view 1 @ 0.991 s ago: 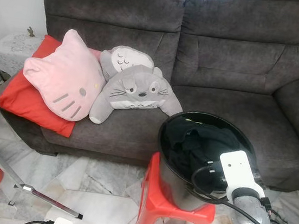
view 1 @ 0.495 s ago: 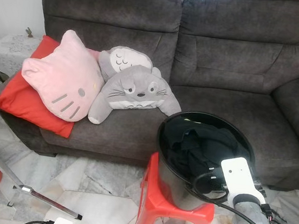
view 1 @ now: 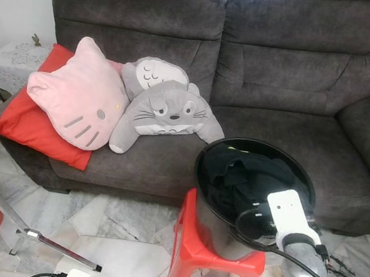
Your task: Hang hanger
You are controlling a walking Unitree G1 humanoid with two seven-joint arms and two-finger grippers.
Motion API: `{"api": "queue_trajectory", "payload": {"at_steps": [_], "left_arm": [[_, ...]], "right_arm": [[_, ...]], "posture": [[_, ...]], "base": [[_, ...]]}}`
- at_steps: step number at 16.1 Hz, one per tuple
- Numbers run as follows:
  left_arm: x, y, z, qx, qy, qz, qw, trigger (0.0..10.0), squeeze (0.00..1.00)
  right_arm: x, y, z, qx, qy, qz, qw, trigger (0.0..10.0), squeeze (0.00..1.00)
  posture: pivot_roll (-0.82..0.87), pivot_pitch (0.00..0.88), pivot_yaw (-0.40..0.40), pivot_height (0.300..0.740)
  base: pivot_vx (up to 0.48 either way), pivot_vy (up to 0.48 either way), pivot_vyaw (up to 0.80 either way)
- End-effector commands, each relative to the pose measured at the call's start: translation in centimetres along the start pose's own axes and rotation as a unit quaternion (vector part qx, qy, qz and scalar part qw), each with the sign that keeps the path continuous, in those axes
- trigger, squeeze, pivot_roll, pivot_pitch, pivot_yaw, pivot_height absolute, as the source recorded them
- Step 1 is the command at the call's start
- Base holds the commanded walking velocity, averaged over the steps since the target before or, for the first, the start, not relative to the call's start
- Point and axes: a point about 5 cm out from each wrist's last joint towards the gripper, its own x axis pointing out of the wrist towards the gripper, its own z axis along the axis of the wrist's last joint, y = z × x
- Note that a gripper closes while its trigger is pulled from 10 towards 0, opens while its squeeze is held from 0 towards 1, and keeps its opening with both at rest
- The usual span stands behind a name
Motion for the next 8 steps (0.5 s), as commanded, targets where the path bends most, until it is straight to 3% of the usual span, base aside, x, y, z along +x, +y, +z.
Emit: {"api": "queue_trajectory", "payload": {"at_steps": [1, 4, 8], "left_arm": [[0.0, 0.0, -0.3, 0.006, 0.007, 0.001, 1.000, 10.0, 0.00], [0.0, 0.0, -0.3, 0.006, 0.006, 0.001, 1.000, 10.0, 0.00], [0.0, 0.0, -0.3, 0.007, 0.006, 0.002, 1.000, 10.0, 0.00]], "right_arm": [[0.2, 0.1, 0.2, 0.003, -0.005, 0.003, 1.000, 10.0, 0.00], [0.6, 0.2, -0.2, -0.012, -0.007, -0.002, 1.000, 10.0, 0.00], [1.2, 0.4, 0.2, -0.032, -0.047, 0.011, 0.998, 10.0, 0.00]], "posture": [[-0.21, 0.000, 0.023, 0.740], [-0.21, 0.000, 0.025, 0.740], [-0.21, 0.000, 0.027, 0.740]], "base": [[0.000, 0.000, 0.00], [0.000, 0.000, 0.00], [0.000, 0.000, 0.00]]}}
